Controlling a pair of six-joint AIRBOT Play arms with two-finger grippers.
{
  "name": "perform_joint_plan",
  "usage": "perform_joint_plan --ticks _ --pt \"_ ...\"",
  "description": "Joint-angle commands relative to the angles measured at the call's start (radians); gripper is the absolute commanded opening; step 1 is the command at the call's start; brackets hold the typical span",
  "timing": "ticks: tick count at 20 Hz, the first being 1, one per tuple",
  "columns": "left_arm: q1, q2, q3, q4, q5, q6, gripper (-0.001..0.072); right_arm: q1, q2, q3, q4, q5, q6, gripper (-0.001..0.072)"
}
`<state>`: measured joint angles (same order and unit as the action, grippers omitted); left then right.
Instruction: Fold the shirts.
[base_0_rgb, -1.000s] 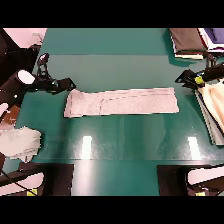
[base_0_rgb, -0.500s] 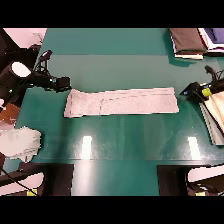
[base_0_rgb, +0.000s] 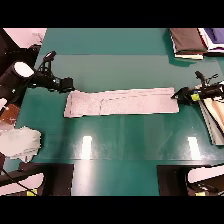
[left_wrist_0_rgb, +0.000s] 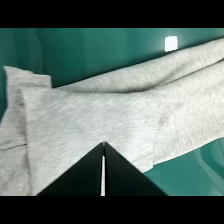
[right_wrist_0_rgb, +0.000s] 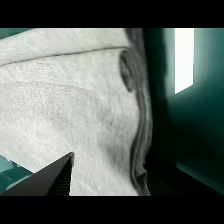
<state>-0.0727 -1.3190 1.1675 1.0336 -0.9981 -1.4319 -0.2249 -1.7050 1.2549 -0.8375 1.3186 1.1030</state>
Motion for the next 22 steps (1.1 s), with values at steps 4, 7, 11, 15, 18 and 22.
perform_joint_plan --ticks 4,7,11,15,18,22 --pt "-0.107 0.000 0.005 -0.025 0.112 -0.005 0.0022 0.043 -0.039 -0.009 0.005 0.013 -0.013 0.0080" --pt "-0.157 -0.020 0.027 -0.025 0.145 -0.005 0.0021 0.042 -0.005 0.015 0.008 0.033 -0.007 0.0012" --pt "-0.247 -0.186 0.206 -0.029 0.111 -0.005 0.0022 0.056 0.087 0.124 0.008 0.149 0.106 0.0011" --pt "-0.373 -0.419 0.433 -0.032 0.058 -0.010 0.0021 0.129 0.144 0.287 0.008 0.241 0.199 0.0011" --pt "-0.445 -0.555 0.538 -0.071 0.046 -0.010 0.0021 0.210 0.160 0.414 0.010 0.248 0.240 0.0011" --pt "-0.497 -0.641 0.576 -0.142 0.064 -0.008 0.0022 0.312 0.159 0.558 0.063 0.240 0.262 0.0011"
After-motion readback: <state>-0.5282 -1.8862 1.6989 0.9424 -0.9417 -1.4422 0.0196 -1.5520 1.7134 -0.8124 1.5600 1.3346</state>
